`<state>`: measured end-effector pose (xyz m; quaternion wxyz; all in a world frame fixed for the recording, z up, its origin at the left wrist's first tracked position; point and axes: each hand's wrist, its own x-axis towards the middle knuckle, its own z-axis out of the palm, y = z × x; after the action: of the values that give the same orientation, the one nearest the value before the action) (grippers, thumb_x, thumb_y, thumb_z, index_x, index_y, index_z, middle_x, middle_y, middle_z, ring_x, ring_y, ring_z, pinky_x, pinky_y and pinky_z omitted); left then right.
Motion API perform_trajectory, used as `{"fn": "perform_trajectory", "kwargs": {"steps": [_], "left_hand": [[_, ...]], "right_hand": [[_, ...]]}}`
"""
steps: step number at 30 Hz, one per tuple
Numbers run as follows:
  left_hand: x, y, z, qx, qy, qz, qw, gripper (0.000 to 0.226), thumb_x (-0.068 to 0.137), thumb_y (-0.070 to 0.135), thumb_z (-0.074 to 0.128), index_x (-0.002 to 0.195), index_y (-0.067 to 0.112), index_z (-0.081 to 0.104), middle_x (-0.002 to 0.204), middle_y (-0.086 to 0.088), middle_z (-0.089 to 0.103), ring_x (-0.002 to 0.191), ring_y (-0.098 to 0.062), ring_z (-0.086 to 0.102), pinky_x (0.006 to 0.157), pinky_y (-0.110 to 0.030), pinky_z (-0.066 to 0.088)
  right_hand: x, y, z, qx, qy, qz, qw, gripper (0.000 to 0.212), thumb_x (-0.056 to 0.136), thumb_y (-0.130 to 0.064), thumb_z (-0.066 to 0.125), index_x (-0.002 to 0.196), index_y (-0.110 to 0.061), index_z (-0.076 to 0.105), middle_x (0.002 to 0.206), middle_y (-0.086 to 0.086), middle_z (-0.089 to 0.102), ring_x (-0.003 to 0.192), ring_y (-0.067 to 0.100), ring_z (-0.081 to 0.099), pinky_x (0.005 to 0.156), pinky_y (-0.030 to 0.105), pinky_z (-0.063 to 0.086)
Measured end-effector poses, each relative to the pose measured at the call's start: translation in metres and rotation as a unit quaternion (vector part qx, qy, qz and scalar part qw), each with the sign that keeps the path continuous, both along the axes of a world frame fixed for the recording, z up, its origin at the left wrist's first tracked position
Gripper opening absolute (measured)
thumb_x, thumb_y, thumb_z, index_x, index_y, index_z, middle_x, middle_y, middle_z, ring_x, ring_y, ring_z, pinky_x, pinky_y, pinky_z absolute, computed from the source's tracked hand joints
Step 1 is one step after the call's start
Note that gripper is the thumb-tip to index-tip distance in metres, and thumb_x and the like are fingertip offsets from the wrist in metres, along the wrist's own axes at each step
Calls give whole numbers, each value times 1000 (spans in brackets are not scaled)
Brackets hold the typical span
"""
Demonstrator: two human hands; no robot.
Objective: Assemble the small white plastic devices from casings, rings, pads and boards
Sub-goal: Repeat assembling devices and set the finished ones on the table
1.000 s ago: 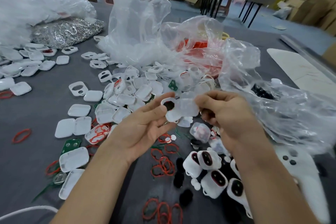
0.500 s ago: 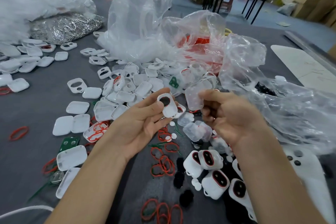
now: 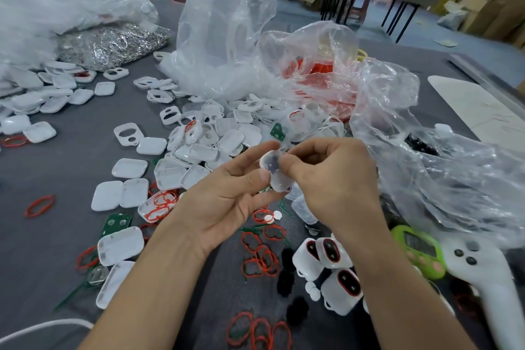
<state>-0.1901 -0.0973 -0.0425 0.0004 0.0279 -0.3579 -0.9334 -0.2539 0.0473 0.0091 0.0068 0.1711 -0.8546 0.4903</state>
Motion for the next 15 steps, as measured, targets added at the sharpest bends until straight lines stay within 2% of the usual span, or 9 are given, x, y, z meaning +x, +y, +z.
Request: {"fn": "perform_trajectory", "kwargs": {"steps": [2,6,11,13,15], "left_hand": [[0,-1,0,-5,0,-3,1000,67,46,11,102,110,13,81,117,-11,75,102,-24,75,80,-35,63],[1,-2,0,6,-2,-16,1000,65,52,12,100,114,11,79,118,-13,75,101,-25,76,80,-36,63],[4,-4,1,25,10,-35,999,57,63,13,95,118,14,78,120,-10,75,102,-23,76,81,-34,63],[3,-4,0,23,10,-37,999,57,65,15,93,120,15,77,120,-9,75,102,-22,75,83,-34,62],[2,-3,-1,18,11,-42,999,58,67,16,92,123,15,76,119,-8,75,103,-21,75,88,-36,62]], "right_hand": [[3,-4,0,25,62,-18,998,19,73,-35,90,66,-29,73,58,-21,67,53,-3,65,47,12,46],[5,-3,2,68,135,-4,989,21,75,-41,89,68,-31,71,56,-17,64,57,2,64,52,16,48],[3,10,0,-37,148,34,988,8,83,-26,84,79,-30,78,69,-18,69,68,6,64,59,14,46],[4,16,-1,-29,194,55,979,14,87,-18,81,89,-32,82,85,-21,73,86,4,63,74,11,45],[6,20,-5,17,245,99,964,23,91,-13,76,104,-32,82,117,-17,73,113,6,56,94,15,44]]}}
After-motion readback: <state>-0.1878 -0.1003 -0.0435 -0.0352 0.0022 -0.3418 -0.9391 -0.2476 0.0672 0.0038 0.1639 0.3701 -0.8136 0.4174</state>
